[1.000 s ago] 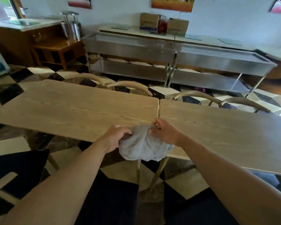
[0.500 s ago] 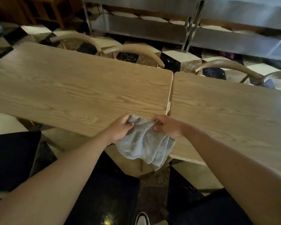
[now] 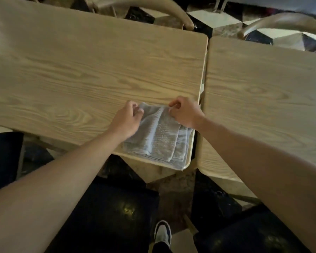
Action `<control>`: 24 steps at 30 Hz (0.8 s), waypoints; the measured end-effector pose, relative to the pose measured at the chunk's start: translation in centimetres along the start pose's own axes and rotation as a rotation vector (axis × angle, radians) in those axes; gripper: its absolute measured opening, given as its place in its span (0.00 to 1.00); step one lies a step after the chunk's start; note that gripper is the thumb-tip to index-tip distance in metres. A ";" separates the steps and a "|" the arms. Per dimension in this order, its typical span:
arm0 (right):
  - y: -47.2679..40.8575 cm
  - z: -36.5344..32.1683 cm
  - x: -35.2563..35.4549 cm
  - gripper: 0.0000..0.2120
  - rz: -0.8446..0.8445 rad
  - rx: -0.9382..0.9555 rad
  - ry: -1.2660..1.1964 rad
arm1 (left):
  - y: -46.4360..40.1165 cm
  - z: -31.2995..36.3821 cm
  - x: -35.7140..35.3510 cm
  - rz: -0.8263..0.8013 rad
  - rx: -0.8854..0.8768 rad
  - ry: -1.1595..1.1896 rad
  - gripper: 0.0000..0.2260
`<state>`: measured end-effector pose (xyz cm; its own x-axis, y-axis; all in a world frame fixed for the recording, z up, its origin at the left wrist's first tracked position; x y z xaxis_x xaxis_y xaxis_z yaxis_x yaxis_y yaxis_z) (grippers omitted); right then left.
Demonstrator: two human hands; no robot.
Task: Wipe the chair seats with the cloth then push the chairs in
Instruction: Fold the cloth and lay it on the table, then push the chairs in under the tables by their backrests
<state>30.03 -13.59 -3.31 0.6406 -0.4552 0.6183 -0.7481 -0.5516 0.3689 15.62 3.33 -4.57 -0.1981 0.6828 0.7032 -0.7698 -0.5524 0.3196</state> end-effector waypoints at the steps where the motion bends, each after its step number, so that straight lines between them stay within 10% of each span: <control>1: 0.3 0.0 -0.2 0.09 0.034 0.040 0.017 | 0.7 0.2 0.0 0.056 -0.072 -0.060 0.21; 6: 2.4 -0.9 -1.3 0.14 0.231 0.349 0.325 | 4.6 1.7 -1.4 0.152 -0.445 -0.474 0.27; 10: 3.4 -0.3 -2.5 0.18 0.189 0.324 0.474 | 5.5 1.2 -2.9 0.063 -0.418 -0.685 0.28; 24: 12.9 -12.0 -1.7 0.24 0.167 0.299 0.423 | 14.3 4.8 8.9 0.111 -0.330 -0.518 0.24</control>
<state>17.22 -11.51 8.72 0.3453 -0.2671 0.8997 -0.7124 -0.6987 0.0660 5.79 -0.83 9.32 -0.0314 0.2639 0.9640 -0.9247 -0.3737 0.0722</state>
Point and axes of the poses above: each hand's wrist, its own y-axis away from the middle knuckle, its own x-axis out of the back of the hand, z = x × y, the point moved 5 cm from there along -y, towards the middle knuckle, and after that the axes turned 1 degree about z, right-handed, at the moved point
